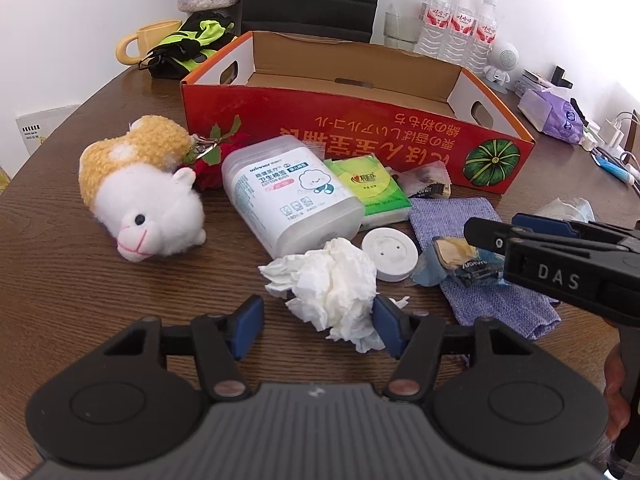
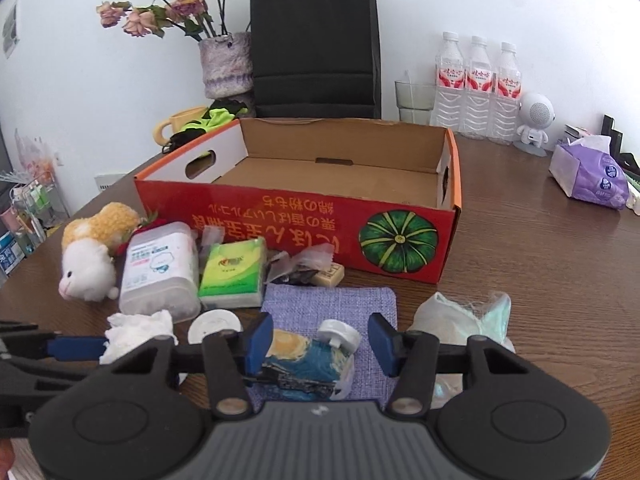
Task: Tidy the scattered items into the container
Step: 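Move left gripper to the crumpled white tissue while right gripper moves to the white cap on the purple pouch, then close left gripper on the tissue while right gripper closes on the white cap, then carry the tissue with left gripper into the box while right gripper drops the cap inside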
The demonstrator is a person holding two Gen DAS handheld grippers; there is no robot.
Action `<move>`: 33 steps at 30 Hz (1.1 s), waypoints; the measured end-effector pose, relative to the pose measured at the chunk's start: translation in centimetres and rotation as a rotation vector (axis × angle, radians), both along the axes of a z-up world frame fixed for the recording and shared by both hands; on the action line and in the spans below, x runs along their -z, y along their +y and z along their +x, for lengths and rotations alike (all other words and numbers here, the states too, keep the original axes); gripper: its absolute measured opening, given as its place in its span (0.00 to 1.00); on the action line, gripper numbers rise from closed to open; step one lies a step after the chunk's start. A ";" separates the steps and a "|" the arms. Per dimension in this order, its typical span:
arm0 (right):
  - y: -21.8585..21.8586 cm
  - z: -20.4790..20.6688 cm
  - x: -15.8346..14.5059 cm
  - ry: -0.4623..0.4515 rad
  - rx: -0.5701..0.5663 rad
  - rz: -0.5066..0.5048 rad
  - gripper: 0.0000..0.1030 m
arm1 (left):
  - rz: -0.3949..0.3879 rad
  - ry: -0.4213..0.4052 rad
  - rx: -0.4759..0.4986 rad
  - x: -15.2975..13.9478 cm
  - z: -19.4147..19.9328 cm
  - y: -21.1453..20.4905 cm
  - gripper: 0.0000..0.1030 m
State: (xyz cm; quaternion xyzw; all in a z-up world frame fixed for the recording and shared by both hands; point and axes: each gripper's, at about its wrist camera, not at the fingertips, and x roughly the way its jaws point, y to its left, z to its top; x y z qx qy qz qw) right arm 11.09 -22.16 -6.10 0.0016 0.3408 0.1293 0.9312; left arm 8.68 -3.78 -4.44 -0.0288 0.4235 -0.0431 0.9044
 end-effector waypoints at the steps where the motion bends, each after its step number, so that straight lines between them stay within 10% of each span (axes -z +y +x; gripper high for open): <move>1: -0.1 0.3 0.2 0.004 0.014 0.007 0.44 | 0.003 -0.003 0.001 0.0 0.0 0.0 0.60; 14: -0.5 0.8 1.1 0.035 0.013 0.014 0.25 | -0.012 -0.043 0.042 0.0 -0.3 0.0 0.26; 24: -0.6 -2.4 -4.4 -0.083 -0.028 0.072 0.25 | -0.059 -0.173 0.070 -5.0 -3.4 1.8 0.24; 33: 1.5 6.8 -10.1 -0.098 -0.031 0.015 0.25 | -0.086 -0.207 0.087 -12.7 8.7 2.6 0.27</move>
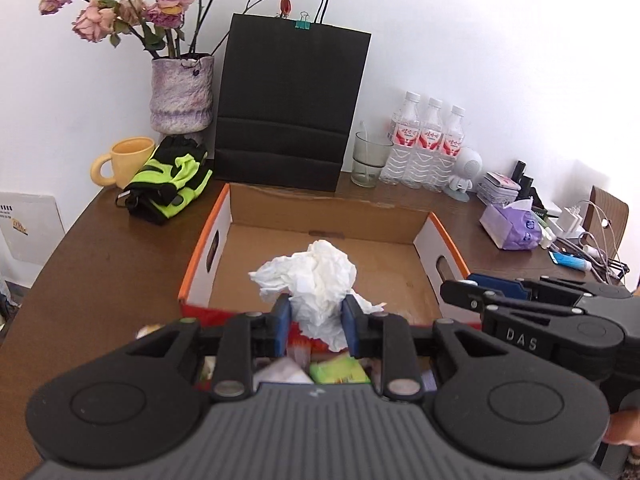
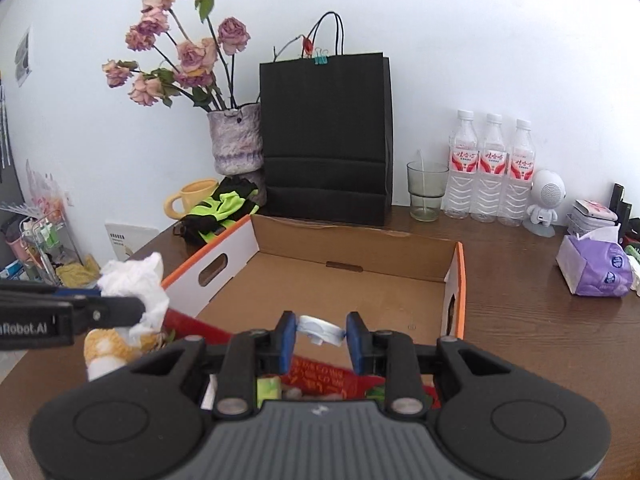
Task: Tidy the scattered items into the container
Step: 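Carry the tissue with left gripper into the box while right gripper drops the cap inside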
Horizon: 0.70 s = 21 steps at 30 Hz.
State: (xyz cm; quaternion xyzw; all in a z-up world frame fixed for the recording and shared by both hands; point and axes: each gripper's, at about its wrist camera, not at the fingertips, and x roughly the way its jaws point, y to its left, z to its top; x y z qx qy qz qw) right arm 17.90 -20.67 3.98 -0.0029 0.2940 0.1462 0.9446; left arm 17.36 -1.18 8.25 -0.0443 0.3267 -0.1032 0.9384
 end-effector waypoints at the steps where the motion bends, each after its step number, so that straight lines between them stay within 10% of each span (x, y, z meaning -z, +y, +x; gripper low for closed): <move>1: 0.5 1.9 0.1 0.017 0.011 -0.020 0.25 | 0.028 0.013 -0.004 -0.1 2.3 -0.5 0.27; 10: 2.4 17.8 7.1 0.293 0.160 -0.114 0.25 | 0.175 0.237 -0.082 7.7 19.9 -2.1 0.27; 21: 2.3 20.6 9.3 0.340 0.117 -0.116 0.62 | 0.215 0.329 -0.097 11.6 21.8 -1.8 0.57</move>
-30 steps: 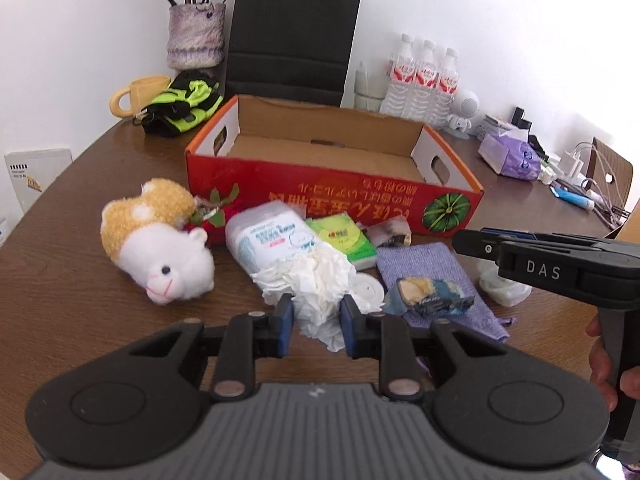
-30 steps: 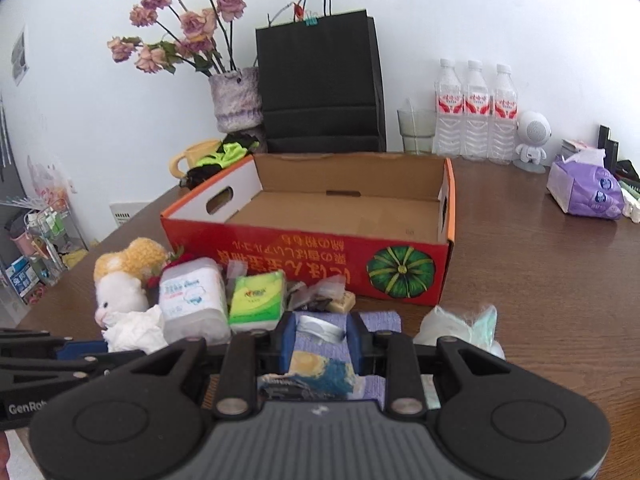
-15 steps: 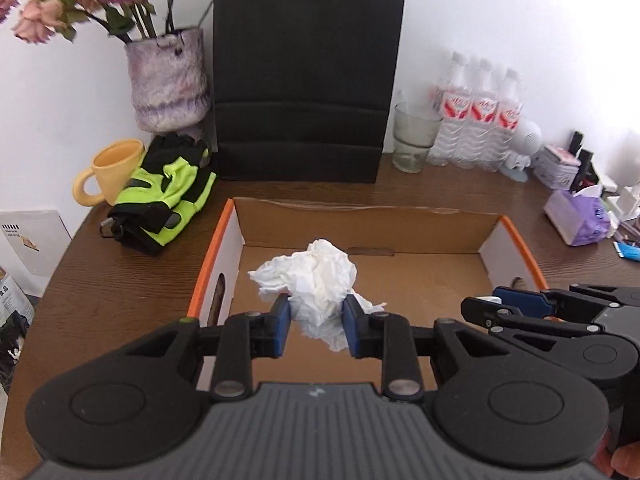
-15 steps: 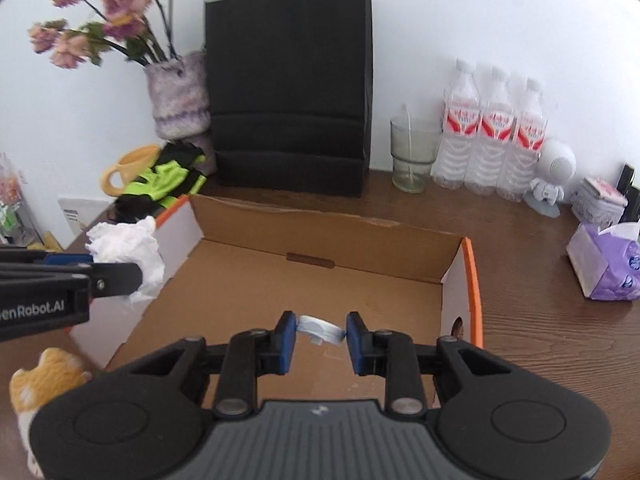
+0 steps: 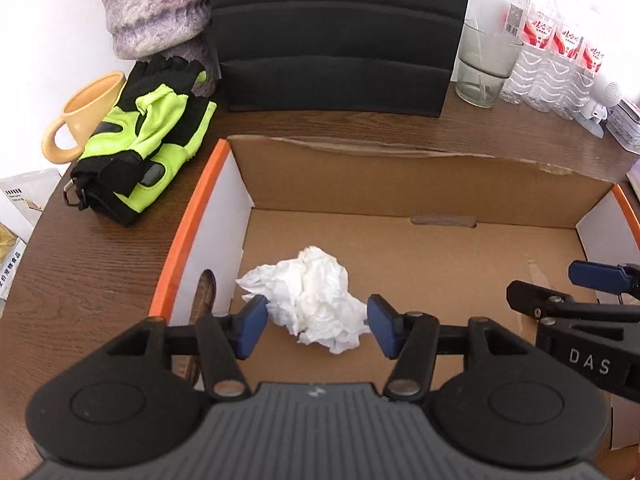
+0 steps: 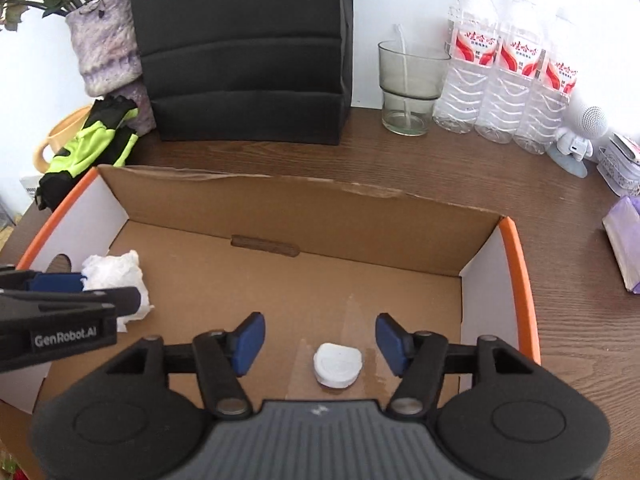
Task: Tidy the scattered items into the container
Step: 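Open both grippers and lift them out of the box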
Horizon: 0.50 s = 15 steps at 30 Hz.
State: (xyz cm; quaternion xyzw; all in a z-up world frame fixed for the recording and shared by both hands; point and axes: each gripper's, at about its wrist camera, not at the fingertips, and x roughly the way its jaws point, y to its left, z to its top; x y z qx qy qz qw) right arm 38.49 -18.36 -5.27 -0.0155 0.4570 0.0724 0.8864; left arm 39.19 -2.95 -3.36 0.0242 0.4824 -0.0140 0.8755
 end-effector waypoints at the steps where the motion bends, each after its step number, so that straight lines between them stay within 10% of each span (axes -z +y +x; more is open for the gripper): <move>1: -0.1 0.0 0.1 0.007 -0.003 0.004 0.62 | -0.008 0.018 -0.001 0.2 -0.2 0.0 0.58; 15: -1.2 -1.4 -0.8 -0.039 -0.048 0.076 0.62 | -0.023 -0.013 -0.004 0.3 -3.6 -0.1 0.64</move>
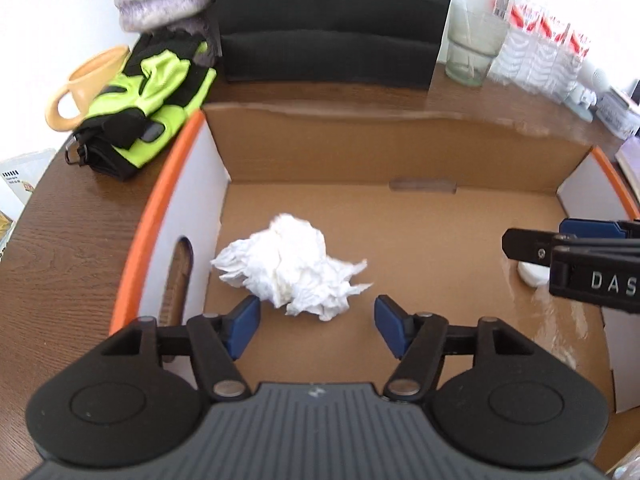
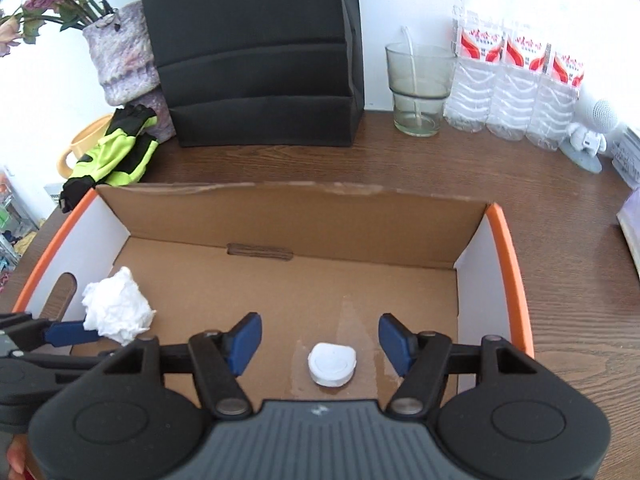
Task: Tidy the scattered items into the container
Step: 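Open both grippers and lift them out of the box, then grasp the plush hamster toy with left gripper while right gripper grasps the blue snack packet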
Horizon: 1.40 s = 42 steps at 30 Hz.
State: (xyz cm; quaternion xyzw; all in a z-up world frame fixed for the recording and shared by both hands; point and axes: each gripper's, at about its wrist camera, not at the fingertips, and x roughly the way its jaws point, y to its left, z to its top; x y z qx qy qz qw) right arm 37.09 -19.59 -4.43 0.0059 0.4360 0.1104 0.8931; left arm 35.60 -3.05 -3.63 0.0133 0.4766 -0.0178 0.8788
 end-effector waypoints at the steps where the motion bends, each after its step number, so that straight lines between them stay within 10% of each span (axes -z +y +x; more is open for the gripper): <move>1: 0.1 -0.5 -0.7 -0.024 -0.004 -0.004 0.62 | -0.012 -0.030 -0.003 -0.9 -0.3 0.1 0.66; 6: -0.3 -5.8 -6.3 -0.190 -0.059 0.043 0.81 | -0.063 -0.243 0.034 -7.6 -4.4 1.2 1.00; 12: -1.6 -16.9 -10.3 -0.365 -0.140 0.031 1.00 | -0.108 -0.439 0.029 -12.4 -14.1 3.9 1.00; 25: -2.6 -34.7 -2.0 -0.268 -0.097 -0.021 1.00 | -0.123 -0.298 -0.083 -3.9 -30.7 8.1 1.00; 42: -1.4 -33.6 -0.2 -0.239 -0.036 -0.060 0.95 | -0.169 -0.246 -0.153 -2.6 -29.6 10.1 1.00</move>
